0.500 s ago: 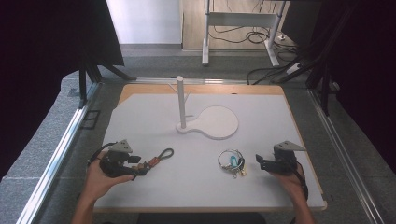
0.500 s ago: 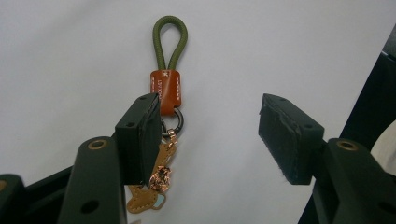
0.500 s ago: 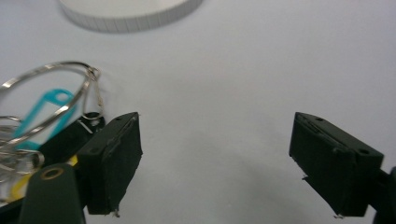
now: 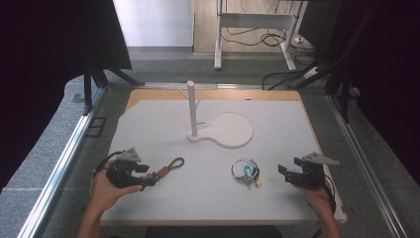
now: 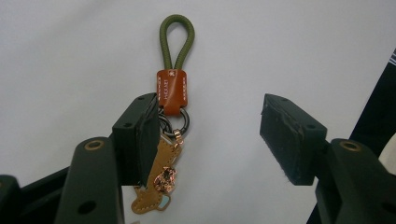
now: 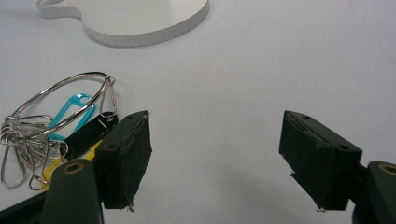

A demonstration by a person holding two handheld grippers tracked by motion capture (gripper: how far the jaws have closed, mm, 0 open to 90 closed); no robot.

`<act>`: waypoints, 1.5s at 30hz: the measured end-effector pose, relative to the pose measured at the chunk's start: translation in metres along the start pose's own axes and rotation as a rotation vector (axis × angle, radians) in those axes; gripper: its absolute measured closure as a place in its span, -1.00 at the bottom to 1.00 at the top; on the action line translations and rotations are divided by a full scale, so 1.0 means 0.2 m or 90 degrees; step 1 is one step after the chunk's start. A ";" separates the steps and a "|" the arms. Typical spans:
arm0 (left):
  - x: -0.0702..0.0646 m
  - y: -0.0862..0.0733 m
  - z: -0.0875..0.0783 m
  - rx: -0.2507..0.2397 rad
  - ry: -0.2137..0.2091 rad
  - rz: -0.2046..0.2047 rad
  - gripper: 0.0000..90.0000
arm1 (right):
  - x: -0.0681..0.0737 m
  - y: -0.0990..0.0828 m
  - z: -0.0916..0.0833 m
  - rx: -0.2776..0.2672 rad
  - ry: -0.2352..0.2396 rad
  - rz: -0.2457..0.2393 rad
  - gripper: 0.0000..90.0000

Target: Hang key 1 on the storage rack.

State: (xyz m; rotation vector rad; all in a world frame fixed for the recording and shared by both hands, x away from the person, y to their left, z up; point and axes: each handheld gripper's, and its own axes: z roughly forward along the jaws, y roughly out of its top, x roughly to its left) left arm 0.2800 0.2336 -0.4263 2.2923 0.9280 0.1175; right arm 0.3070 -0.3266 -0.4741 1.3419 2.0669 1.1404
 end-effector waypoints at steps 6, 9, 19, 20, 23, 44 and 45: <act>0.01 0.01 -0.01 -0.009 -0.003 -0.014 -0.15 | -0.01 -0.01 0.01 0.013 0.003 -0.007 -0.39; 0.02 0.03 -0.01 -0.008 -0.005 -0.014 -0.15 | -0.01 -0.01 0.00 0.010 0.007 -0.007 -0.38; 0.02 0.15 0.00 0.044 0.001 0.012 -0.14 | 0.00 0.00 -0.02 0.008 -0.007 -0.012 -0.36; 0.02 0.16 0.00 0.053 0.003 0.016 -0.13 | 0.00 0.00 -0.02 0.006 -0.008 -0.015 -0.35; 0.02 0.19 0.02 0.072 -0.001 0.014 -0.11 | 0.01 0.01 -0.02 0.009 -0.006 -0.020 -0.35; 0.09 0.33 0.24 0.220 -0.006 0.024 0.05 | 0.03 -0.02 -0.01 0.036 -0.016 -0.027 -0.32; 0.09 0.33 0.25 0.226 -0.005 0.025 0.06 | 0.03 -0.02 -0.01 0.037 -0.016 -0.028 -0.32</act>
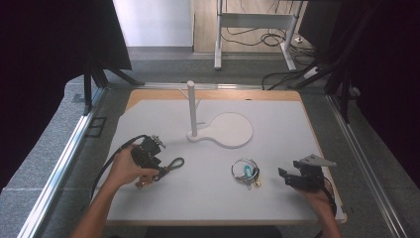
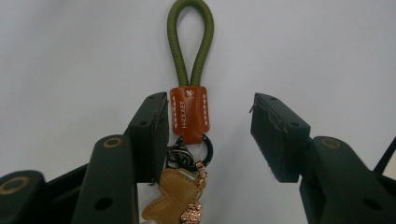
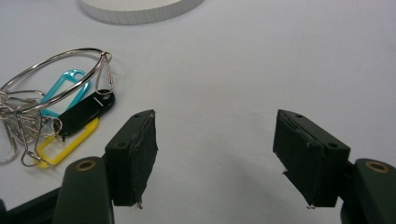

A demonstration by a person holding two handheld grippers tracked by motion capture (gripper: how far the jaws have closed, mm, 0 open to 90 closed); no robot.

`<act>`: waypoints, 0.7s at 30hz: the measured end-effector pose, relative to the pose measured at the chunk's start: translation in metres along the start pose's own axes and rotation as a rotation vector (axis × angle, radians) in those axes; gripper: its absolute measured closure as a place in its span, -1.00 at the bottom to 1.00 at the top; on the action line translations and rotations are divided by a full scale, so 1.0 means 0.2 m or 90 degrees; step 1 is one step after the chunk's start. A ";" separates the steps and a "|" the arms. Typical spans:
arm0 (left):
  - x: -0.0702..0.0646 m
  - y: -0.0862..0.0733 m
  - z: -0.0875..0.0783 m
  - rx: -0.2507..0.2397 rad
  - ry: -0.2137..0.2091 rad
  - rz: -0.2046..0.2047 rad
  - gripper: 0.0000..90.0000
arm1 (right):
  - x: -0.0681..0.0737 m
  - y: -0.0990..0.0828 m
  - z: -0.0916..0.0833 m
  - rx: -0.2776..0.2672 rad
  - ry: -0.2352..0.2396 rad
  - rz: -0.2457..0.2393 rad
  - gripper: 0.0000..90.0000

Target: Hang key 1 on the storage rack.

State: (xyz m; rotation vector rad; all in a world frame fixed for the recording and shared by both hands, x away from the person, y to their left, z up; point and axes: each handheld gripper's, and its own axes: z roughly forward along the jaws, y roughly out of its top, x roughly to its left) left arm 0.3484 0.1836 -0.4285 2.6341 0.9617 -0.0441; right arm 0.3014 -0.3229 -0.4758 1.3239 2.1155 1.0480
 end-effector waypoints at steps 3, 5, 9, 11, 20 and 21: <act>0.01 0.02 0.02 0.017 0.005 0.003 0.09 | 0.00 0.00 0.00 0.002 0.001 0.000 -0.31; 0.01 0.03 0.03 0.024 0.005 0.004 0.13 | 0.01 0.00 0.00 0.004 0.001 -0.001 -0.31; 0.01 0.04 0.07 0.038 0.012 0.008 0.16 | 0.01 0.00 0.01 0.004 0.000 -0.004 -0.31; 0.02 0.05 0.08 0.043 0.018 0.009 0.18 | 0.01 0.00 0.01 0.005 0.001 -0.005 -0.31; 0.01 0.06 0.13 0.076 0.039 0.015 0.23 | 0.02 0.00 0.01 0.009 0.000 -0.009 -0.31; 0.01 0.06 0.13 0.076 0.039 0.015 0.24 | 0.02 0.00 0.01 0.009 0.000 -0.009 -0.31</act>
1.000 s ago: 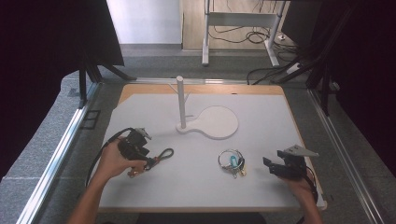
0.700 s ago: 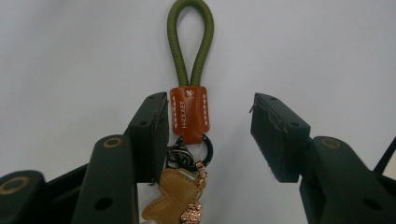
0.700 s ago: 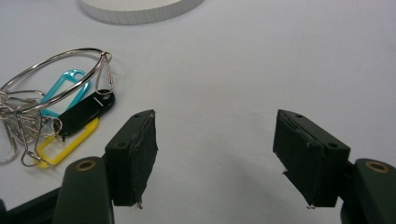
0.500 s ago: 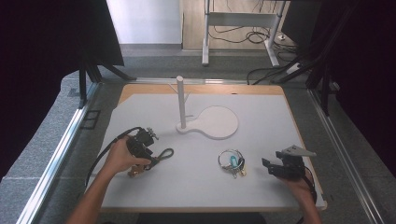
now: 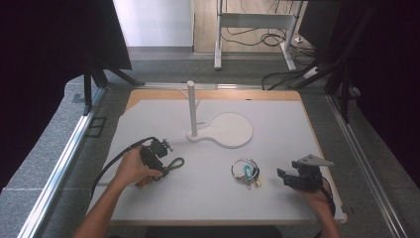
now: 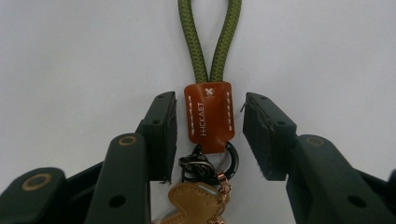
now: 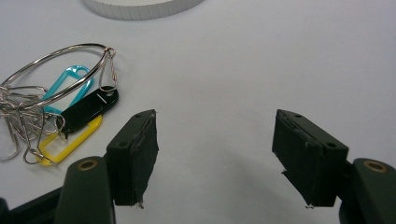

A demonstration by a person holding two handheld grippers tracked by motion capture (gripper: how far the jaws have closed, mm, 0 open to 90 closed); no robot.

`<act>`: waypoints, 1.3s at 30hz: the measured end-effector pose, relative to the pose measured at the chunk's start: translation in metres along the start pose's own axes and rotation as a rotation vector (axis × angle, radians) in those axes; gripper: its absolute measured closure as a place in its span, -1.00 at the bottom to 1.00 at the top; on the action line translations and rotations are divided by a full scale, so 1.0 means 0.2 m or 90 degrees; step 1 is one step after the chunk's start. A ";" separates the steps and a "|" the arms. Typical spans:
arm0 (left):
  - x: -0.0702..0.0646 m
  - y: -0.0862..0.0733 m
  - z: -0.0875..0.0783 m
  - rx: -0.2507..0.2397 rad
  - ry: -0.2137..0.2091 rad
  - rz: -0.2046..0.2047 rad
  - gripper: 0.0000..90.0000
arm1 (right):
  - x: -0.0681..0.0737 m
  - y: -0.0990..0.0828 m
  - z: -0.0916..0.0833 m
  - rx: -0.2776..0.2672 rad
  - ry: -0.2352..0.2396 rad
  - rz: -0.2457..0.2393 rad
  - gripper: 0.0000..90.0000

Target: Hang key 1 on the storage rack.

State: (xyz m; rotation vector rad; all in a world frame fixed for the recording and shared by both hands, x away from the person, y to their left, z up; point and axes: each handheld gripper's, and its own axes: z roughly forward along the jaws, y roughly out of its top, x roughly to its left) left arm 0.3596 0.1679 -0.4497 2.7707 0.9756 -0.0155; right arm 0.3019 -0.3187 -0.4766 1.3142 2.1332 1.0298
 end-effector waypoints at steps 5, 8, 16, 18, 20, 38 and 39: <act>0.00 0.01 0.02 0.009 0.002 0.000 0.29 | 0.00 0.00 0.00 0.001 -0.003 -0.002 -0.31; 0.00 0.01 0.04 0.016 0.007 0.001 0.34 | 0.00 0.00 0.00 0.001 -0.004 -0.003 -0.31; 0.00 0.02 0.04 0.014 0.014 0.003 0.47 | 0.01 0.00 0.00 0.004 -0.007 -0.008 -0.31; -0.01 0.01 0.04 0.012 0.018 0.004 0.48 | 0.01 0.00 0.00 0.005 -0.009 -0.007 -0.31; -0.01 0.01 0.04 0.008 0.021 0.007 0.49 | 0.01 0.00 0.00 0.005 -0.009 -0.007 -0.31; 0.03 -0.09 -0.18 -0.095 -0.029 -0.001 0.50 | 0.00 0.00 0.00 0.009 -0.015 0.000 -0.31; 0.05 -0.11 -0.21 -0.108 -0.036 -0.005 0.50 | 0.00 0.00 0.00 0.009 -0.015 0.000 -0.31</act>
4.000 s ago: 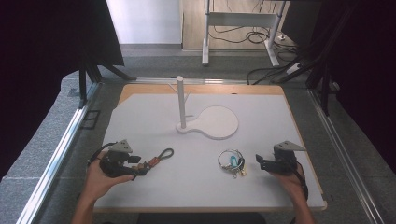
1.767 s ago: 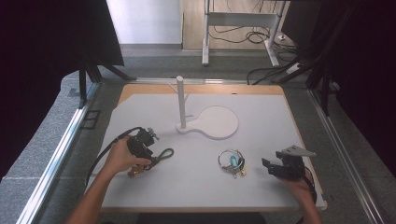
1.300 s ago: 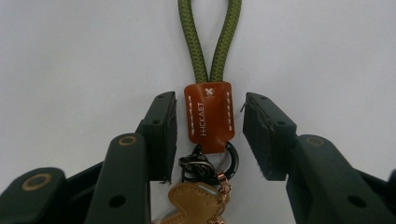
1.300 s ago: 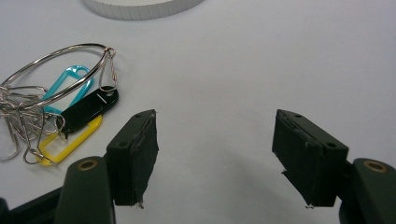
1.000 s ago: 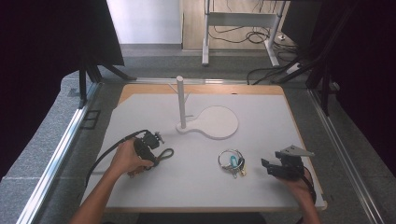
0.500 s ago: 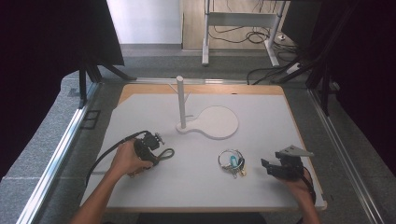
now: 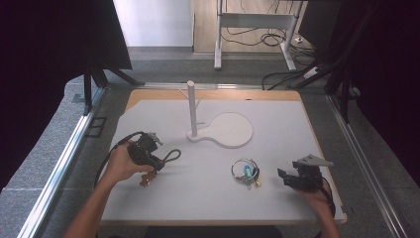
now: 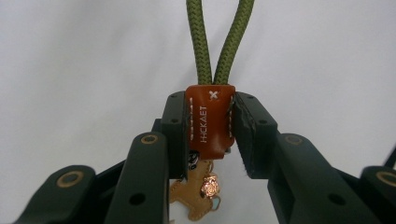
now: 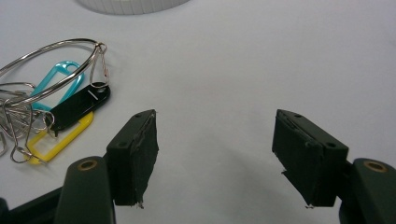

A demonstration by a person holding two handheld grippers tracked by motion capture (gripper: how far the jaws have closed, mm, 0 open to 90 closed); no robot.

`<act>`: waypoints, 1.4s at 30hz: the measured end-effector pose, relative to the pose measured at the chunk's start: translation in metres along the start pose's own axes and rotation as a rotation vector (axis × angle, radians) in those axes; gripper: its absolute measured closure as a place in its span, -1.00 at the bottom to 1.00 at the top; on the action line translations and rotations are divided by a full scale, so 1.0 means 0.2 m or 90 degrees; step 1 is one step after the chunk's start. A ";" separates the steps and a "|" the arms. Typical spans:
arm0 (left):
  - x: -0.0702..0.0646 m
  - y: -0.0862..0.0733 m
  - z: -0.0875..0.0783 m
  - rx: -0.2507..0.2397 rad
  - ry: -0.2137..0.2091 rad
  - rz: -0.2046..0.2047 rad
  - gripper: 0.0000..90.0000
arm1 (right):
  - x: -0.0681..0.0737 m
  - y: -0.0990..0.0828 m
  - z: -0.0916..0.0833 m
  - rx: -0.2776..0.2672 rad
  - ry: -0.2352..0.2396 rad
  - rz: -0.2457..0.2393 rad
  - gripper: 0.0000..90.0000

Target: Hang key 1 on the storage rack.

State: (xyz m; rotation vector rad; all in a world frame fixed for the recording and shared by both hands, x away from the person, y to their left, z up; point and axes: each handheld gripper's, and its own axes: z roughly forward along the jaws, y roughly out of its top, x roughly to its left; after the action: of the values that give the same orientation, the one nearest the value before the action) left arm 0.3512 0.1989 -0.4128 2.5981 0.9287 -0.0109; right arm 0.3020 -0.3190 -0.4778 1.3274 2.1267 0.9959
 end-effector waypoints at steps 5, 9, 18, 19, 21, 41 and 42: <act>0.00 0.01 -0.09 -0.026 -0.004 0.007 0.50 | 0.00 0.00 0.00 0.001 -0.003 0.001 -0.31; 0.00 0.03 -0.14 -0.030 -0.003 0.015 0.50 | 0.00 0.00 0.00 0.002 -0.004 0.000 -0.30; -0.02 0.11 -0.25 -0.045 -0.007 0.038 0.50 | -0.01 0.00 0.01 0.005 -0.004 0.002 -0.30; -0.01 0.13 -0.27 -0.042 -0.008 0.042 0.50 | -0.01 0.00 0.01 0.005 -0.004 0.002 -0.30; -0.01 0.14 -0.27 -0.039 -0.008 0.043 0.50 | -0.01 0.00 0.01 0.006 -0.004 0.002 -0.30; 0.11 0.24 -0.40 -0.061 -0.025 0.033 0.50 | -0.01 -0.01 0.02 0.017 -0.008 0.004 -0.30; 0.12 0.24 -0.41 -0.062 -0.027 0.033 0.50 | -0.02 -0.01 0.02 0.018 -0.007 0.003 -0.30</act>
State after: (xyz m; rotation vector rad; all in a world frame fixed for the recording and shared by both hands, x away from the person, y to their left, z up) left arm 0.3893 0.2074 -0.3235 2.5208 0.8261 -0.0057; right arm 0.3044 -0.3212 -0.4821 1.3498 2.1376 0.9615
